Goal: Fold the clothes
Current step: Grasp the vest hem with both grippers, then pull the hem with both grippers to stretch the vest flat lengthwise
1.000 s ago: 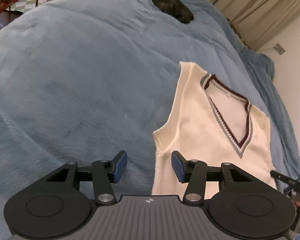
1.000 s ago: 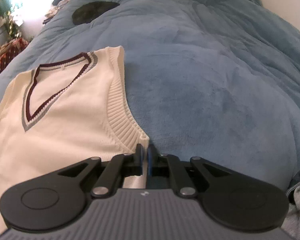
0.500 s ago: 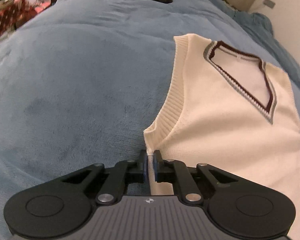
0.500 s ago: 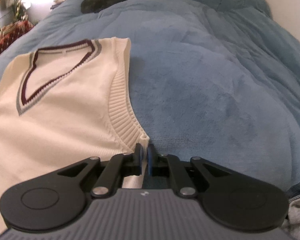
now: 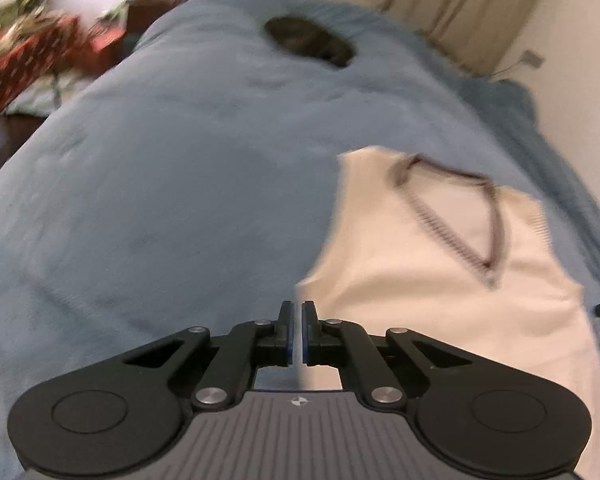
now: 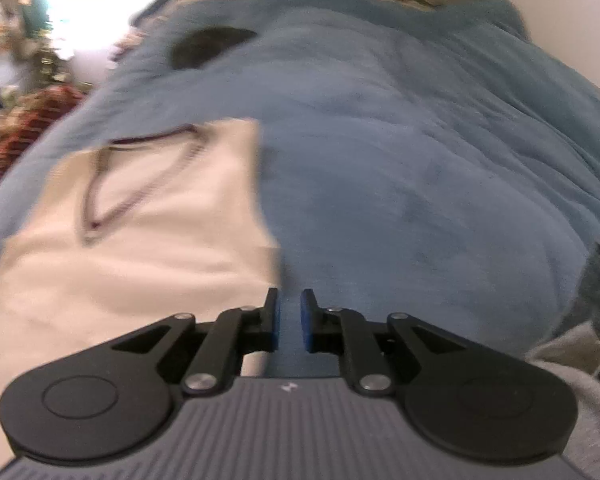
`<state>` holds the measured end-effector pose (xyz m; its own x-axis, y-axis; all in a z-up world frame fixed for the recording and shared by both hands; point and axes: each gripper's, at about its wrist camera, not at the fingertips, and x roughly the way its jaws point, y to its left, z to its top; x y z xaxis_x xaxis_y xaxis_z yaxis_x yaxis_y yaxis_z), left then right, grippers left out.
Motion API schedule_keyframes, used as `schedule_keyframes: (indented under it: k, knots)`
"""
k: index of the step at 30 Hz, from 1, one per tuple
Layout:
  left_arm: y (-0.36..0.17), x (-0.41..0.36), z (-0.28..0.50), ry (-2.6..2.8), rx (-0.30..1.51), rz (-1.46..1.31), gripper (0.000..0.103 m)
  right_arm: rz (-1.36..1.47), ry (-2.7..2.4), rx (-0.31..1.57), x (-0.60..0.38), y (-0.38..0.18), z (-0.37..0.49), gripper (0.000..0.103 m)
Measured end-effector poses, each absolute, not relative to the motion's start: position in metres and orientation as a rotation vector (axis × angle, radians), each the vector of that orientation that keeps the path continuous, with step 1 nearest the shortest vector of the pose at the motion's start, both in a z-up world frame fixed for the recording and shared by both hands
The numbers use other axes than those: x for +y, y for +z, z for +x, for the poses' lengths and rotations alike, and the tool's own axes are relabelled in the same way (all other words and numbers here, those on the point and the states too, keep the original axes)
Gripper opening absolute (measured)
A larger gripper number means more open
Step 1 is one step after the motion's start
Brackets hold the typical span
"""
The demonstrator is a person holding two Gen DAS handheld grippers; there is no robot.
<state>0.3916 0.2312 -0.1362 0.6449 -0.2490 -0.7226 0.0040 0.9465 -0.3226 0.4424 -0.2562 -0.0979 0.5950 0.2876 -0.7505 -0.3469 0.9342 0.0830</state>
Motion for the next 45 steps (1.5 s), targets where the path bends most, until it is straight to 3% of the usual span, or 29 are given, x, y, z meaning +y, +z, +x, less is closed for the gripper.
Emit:
schedule_keyframes:
  k: [11, 17, 26, 37, 41, 45]
  knots:
    - [-0.176, 0.147, 0.407, -0.310, 0.883, -0.174, 0.003, -0.226, 0.468, 0.848, -0.193, -0.144, 0.418, 0.011]
    - [-0.203, 0.173, 0.339, -0.270, 0.922, -0.151, 0.003, -0.153, 0.439, 0.836, -0.233, -0.154, 0.369, 0.010]
    - [-0.202, 0.200, 0.240, -0.252, 0.907, -0.263, 0.003, -0.197, 0.378, 0.810, -0.255, -0.146, 0.280, 0.010]
    - [-0.151, 0.174, 0.190, -0.317, 0.776, -0.281, 0.004, -0.083, 0.403, 0.701, -0.240, -0.112, 0.209, 0.013]
    - [-0.158, 0.139, 0.192, -0.324, 0.790, -0.258, 0.006, -0.184, 0.387, 0.722, -0.210, -0.134, 0.200, 0.013]
    - [-0.196, 0.137, 0.173, -0.316, 0.840, -0.287, 0.006, -0.178, 0.394, 0.749, -0.223, -0.164, 0.171, 0.013]
